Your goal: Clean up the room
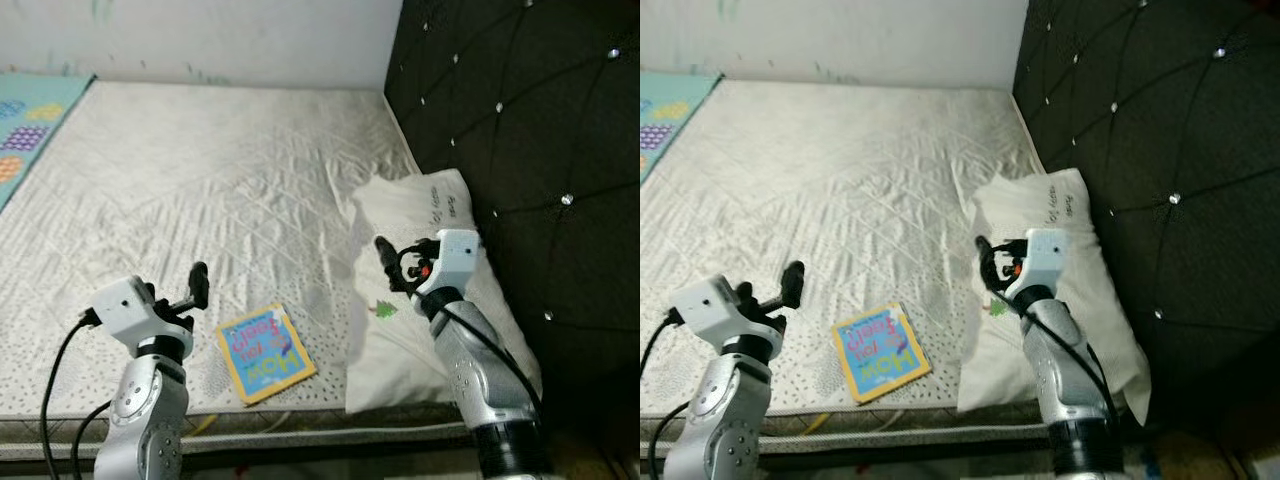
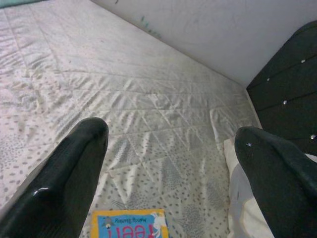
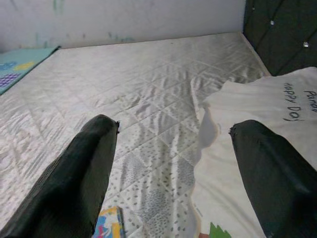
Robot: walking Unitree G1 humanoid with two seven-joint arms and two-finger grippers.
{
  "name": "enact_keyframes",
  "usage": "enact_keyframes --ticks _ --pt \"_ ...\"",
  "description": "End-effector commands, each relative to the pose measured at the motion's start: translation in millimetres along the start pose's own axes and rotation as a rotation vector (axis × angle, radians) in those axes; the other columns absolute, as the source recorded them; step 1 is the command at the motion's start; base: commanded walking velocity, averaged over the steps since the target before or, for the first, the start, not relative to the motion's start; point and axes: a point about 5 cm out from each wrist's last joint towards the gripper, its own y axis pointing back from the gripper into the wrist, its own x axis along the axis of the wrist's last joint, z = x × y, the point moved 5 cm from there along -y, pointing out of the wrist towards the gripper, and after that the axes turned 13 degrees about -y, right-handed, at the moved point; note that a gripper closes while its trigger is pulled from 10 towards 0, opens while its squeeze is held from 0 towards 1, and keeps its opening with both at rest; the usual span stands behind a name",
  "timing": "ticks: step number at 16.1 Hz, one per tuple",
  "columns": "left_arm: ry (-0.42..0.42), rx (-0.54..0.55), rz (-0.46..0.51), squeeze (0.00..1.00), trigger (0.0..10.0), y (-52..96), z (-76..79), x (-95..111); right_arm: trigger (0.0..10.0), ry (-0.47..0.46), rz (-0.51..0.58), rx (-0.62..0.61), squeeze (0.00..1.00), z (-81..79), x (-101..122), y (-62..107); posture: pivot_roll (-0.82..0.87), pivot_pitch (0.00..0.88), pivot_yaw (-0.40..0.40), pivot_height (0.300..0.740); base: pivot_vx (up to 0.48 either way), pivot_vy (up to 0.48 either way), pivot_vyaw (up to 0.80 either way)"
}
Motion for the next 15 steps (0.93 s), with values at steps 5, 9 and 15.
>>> enact_keyframes --ticks 5,9,15 --pt "-0.001 0.01 -0.017 0.0 10.0 4.4 -1.2 -1.2 10.0 0.006 -0.028 0.025 0.0 -4.3 -3.4 6.4 -0.05 0.148 -0.05 0.731 0.0 0.0 0.0" --pt "0.007 0.009 -0.022 0.0 10.0 5.0 1.0 -2.4 10.0 0.007 -0.036 0.03 0.0 -4.8 -3.1 6.6 -0.05 0.155 -0.052 0.706 0.0 0.0 0.0" --pt "-0.004 0.052 -0.014 0.0 10.0 5.8 -4.5 0.2 10.0 0.009 -0.06 0.051 0.0 -9.7 -6.5 7.9 -0.05 0.156 -0.057 0.641 0.0 0.0 0.0"
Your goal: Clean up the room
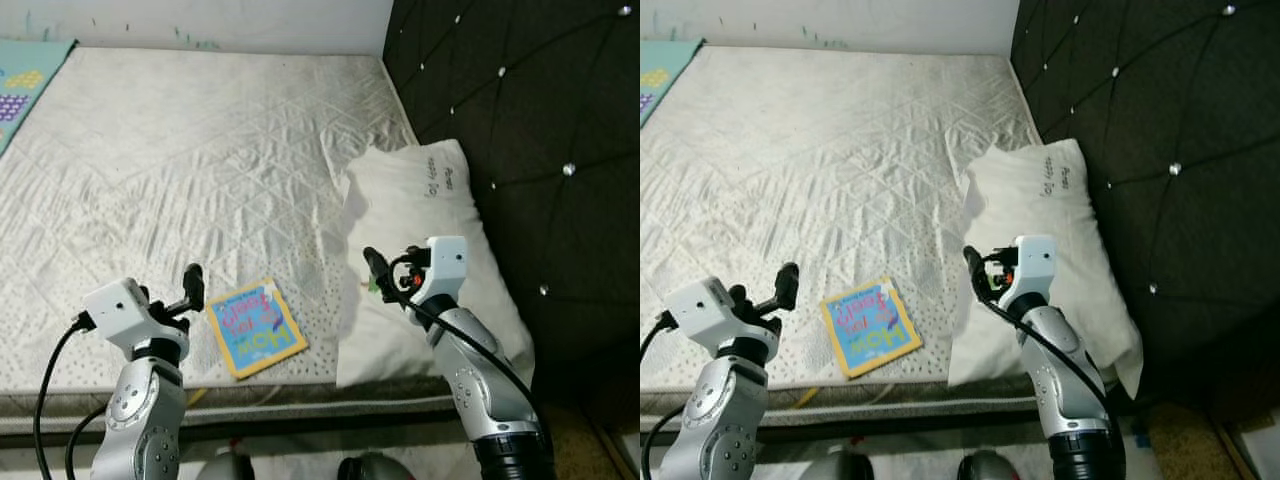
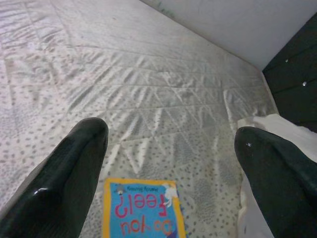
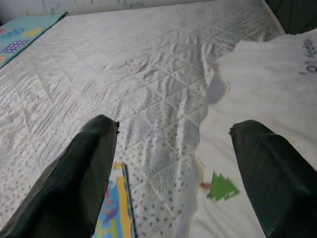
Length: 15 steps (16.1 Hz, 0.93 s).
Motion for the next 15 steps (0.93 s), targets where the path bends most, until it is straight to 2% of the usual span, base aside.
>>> enact_keyframes --ticks 1,3,6,8,10,11,13,15 --pt "-0.012 0.021 -0.002 0.0 10.0 2.3 -2.9 0 10.0 0.003 0.004 0.006 0.0 -1.2 2 2.9 -0.05 0.152 -0.058 0.631 0.0 0.0 0.0" --pt "-0.034 0.028 0.004 0.0 10.0 2.9 -5.1 0 10.0 0.006 0.002 0.012 0.0 -2.3 1 3.6 -0.05 0.15 -0.058 0.612 0.0 0.0 0.0" --pt "-0.074 0.038 0.02 0.0 10.0 4.3 -9.2 1 10.0 0.019 0.008 0.015 0.0 -2.3 0 3.8 -0.05 0.149 -0.057 0.612 0.0 0.0 0.0" --pt "-0.137 0.074 0.052 0.0 10.0 6.1 -19.5 5 10.0 0.067 0.018 0.009 0.0 -0.8 1 2.9 -0.05 0.144 -0.06 0.612 0.0 0.0 0.0" --pt "-0.241 0.109 0.103 0.0 10.0 10.3 -27.7 15 10.0 0.17 0.037 0.005 0.0 0.8 4 1.7 -0.04 0.142 -0.061 0.612 0.0 0.0 0.0" --pt "-0.235 0.104 0.099 0.0 10.0 12.2 -30.8 14 10.0 0.17 0.037 0.0 0.0 2.3 4 0.9 -0.04 0.143 -0.064 0.612 0.0 0.0 0.0" --pt "-0.227 0.113 0.065 0.0 10.0 17.3 -38.8 6 10.0 0.101 0.028 0.026 0.0 -0.9 4 0.1 -0.04 0.143 -0.064 0.612 0.0 0.0 0.0" --pt "-0.221 0.108 0.07 0.0 10.0 17.9 -36.8 6 10.0 0.091 0.026 0.036 0.0 -2.6 2 0.5 -0.04 0.147 -0.066 0.612 0.0 0.0 0.0"
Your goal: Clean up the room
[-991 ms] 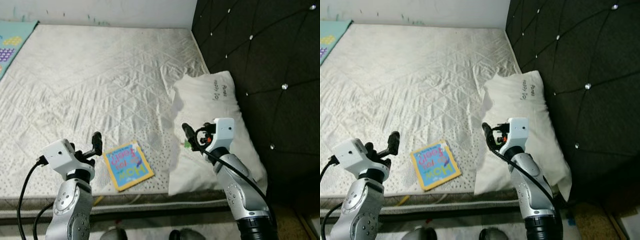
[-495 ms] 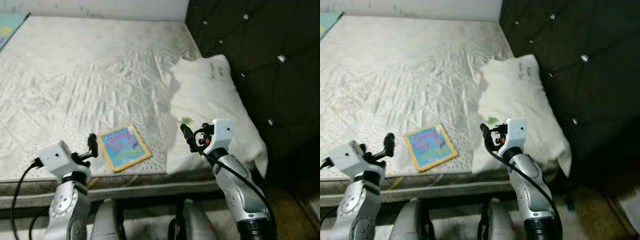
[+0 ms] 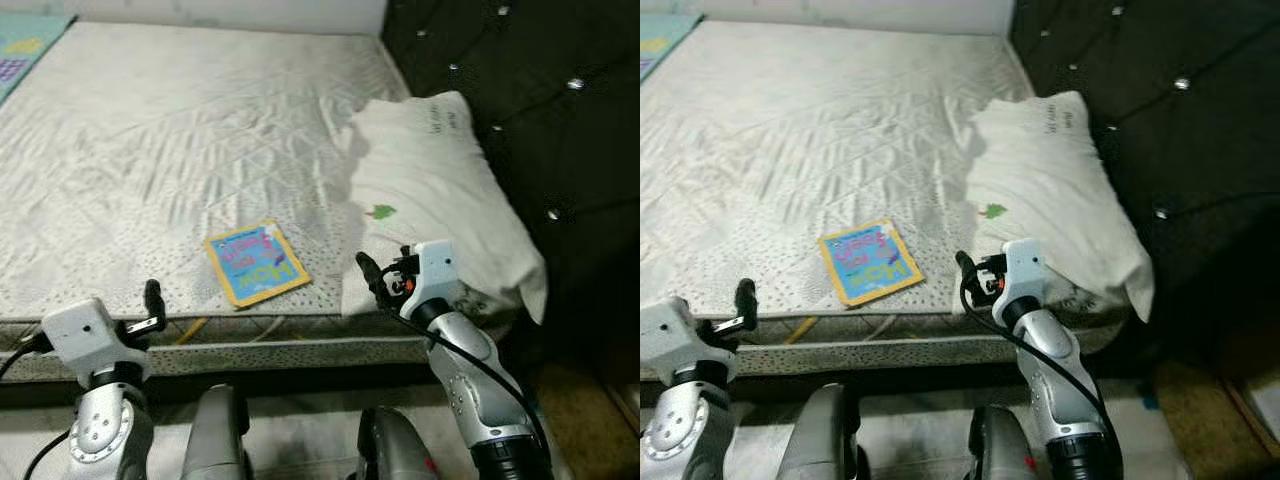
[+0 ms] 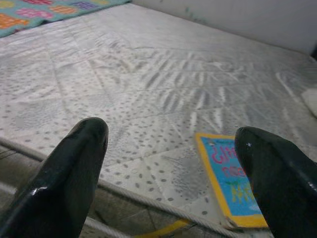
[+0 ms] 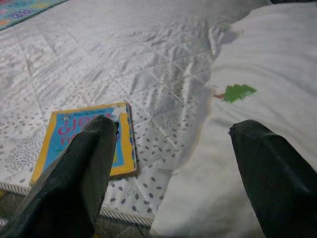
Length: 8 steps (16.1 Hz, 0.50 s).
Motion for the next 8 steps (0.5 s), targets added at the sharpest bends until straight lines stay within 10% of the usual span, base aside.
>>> enact_keyframes --ticks 1,8 --pt "0.013 -0.015 0.0 0.0 10.0 1.5 2.5 0.6 10.0 0.0 0.003 0.008 0.0 0.4 1.7 1.6 -0.04 0.151 -0.069 0.612 0.0 0.0 0.0" --pt "0.04 -0.02 -0.002 0.0 10.0 -1.8 6.8 2.1 10.0 -0.009 -0.003 0.022 0.0 -1.7 0.5 2.8 -0.05 0.165 -0.069 0.523 0.0 0.0 0.0"
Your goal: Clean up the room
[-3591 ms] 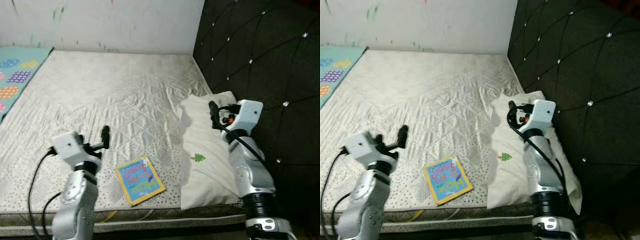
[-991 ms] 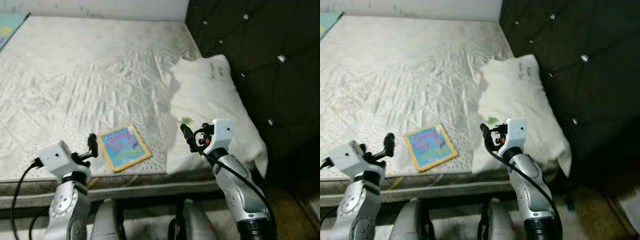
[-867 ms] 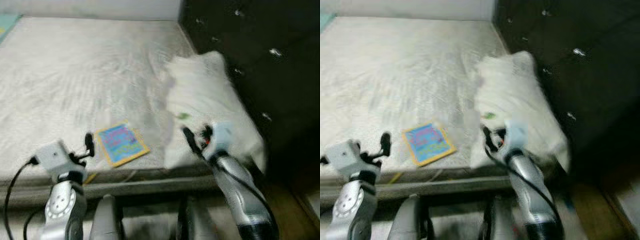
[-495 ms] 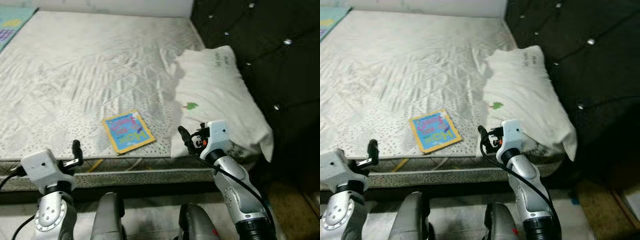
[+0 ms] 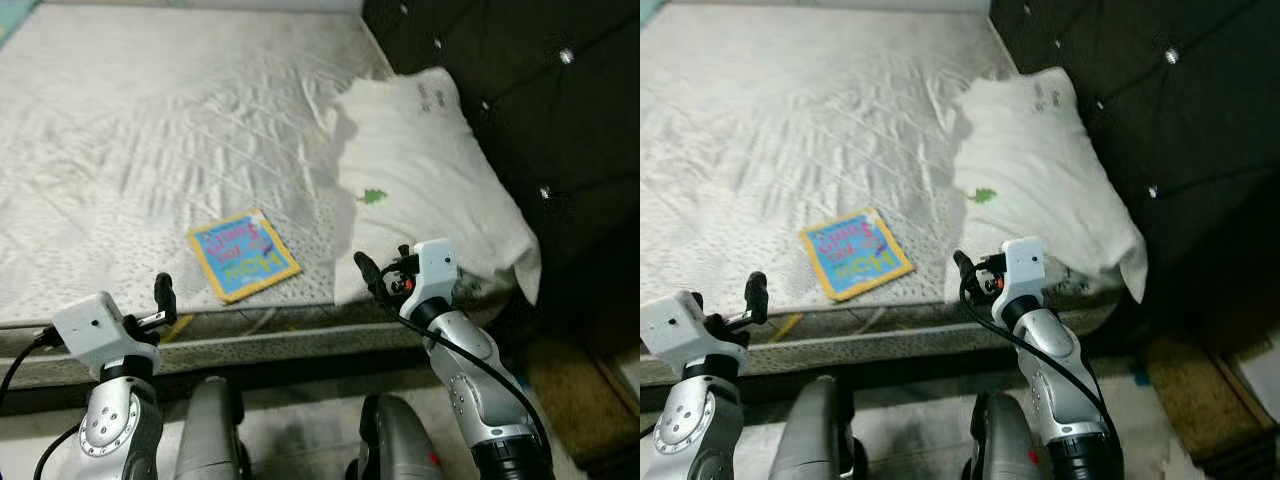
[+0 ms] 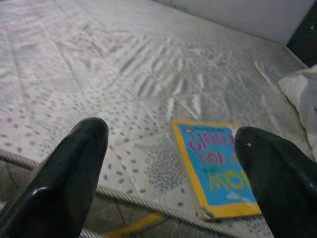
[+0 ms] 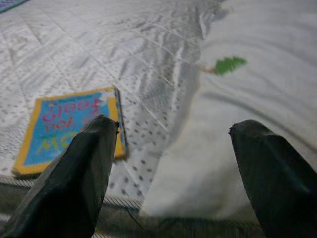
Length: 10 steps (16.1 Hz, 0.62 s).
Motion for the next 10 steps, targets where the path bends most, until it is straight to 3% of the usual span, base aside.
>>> enact_keyframes --ticks 1,5,9,10 --pt "-0.003 -0.002 -0.016 0.0 10.0 1.1 0.6 -2.4 10.0 -0.008 0.003 0.001 0.0 0.9 0.5 2.4 -0.05 0.167 -0.069 0.518 0.0 0.0 0.0" --pt "-0.005 -0.025 0.006 0.0 10.0 -0.4 4.4 2.2 10.0 -0.022 -0.002 0.02 0.0 -3.2 -1.1 1.2 -0.04 0.175 -0.068 0.518 0.0 0.0 0.0" --pt "0.001 -0.037 0.012 0.0 10.0 -1.4 6.2 3.3 10.0 -0.006 -0.008 0.039 0.0 -5.7 -2.3 2.8 -0.04 0.176 -0.067 0.518 0.304 0.0 0.0" --pt "0.003 -0.04 0.012 0.0 10.0 -1.9 6.9 3.5 10.0 -0.001 -0.005 0.051 0.0 -7.3 -1.2 3.1 -0.05 0.175 -0.067 0.518 0.326 0.0 0.8"
